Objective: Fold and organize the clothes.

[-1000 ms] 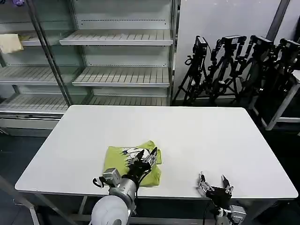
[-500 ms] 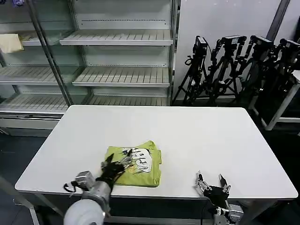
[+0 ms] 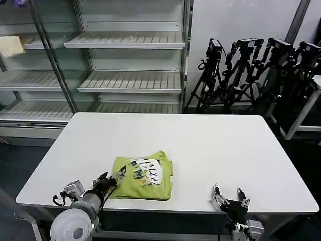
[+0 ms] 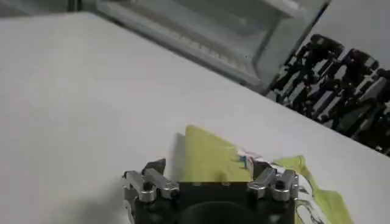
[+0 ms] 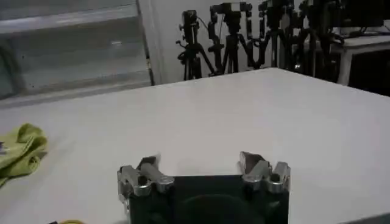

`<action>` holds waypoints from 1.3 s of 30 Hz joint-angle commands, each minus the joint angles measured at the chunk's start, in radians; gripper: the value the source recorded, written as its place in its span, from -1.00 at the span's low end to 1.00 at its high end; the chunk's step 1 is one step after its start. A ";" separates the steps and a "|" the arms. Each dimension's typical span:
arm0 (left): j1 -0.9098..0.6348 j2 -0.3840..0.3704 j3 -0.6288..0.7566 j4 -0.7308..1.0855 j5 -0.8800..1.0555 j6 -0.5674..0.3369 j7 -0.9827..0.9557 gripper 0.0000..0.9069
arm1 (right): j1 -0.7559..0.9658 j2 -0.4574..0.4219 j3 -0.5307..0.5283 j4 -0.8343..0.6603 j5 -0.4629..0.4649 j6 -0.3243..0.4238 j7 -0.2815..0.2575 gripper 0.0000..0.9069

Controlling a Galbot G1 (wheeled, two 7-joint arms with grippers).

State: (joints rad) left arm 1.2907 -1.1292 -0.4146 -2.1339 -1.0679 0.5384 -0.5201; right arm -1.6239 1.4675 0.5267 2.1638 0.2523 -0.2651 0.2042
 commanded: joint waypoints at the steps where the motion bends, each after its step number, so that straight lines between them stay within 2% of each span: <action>1: -0.034 0.014 -0.019 0.099 -0.196 0.037 0.031 1.00 | -0.005 -0.001 0.004 0.009 0.000 -0.003 0.001 1.00; 15: -0.066 0.000 -0.005 0.138 -0.295 0.033 0.079 1.00 | -0.010 0.004 0.005 0.019 -0.001 -0.006 0.003 1.00; 16: -0.065 -0.004 -0.004 0.137 -0.297 0.030 0.085 0.73 | -0.011 0.005 0.004 0.020 -0.002 -0.007 0.004 1.00; 18: -0.064 -0.009 -0.001 0.138 -0.297 0.022 0.086 -0.16 | -0.012 0.006 0.004 0.022 -0.002 -0.007 0.004 1.00; 19: -0.063 -0.011 0.001 0.139 -0.296 0.013 0.088 -0.44 | -0.012 0.008 0.004 0.023 -0.003 -0.007 0.004 1.00; 20: -0.062 -0.013 0.002 0.139 -0.295 0.008 0.090 -0.44 | -0.012 0.009 0.004 0.024 -0.003 -0.007 0.005 1.00; 21: -0.061 -0.014 0.002 0.140 -0.295 0.005 0.091 -0.96 | -0.012 0.010 0.004 0.025 -0.003 -0.008 0.005 1.00; 39: -0.058 -0.039 -0.007 0.154 -0.317 -0.014 0.112 -0.96 | -0.017 0.016 0.011 0.036 -0.003 -0.010 0.008 1.00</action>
State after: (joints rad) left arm 1.2329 -1.1588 -0.4129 -1.9812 -1.3590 0.5303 -0.4132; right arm -1.6424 1.4849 0.5353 2.1978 0.2489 -0.2745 0.2111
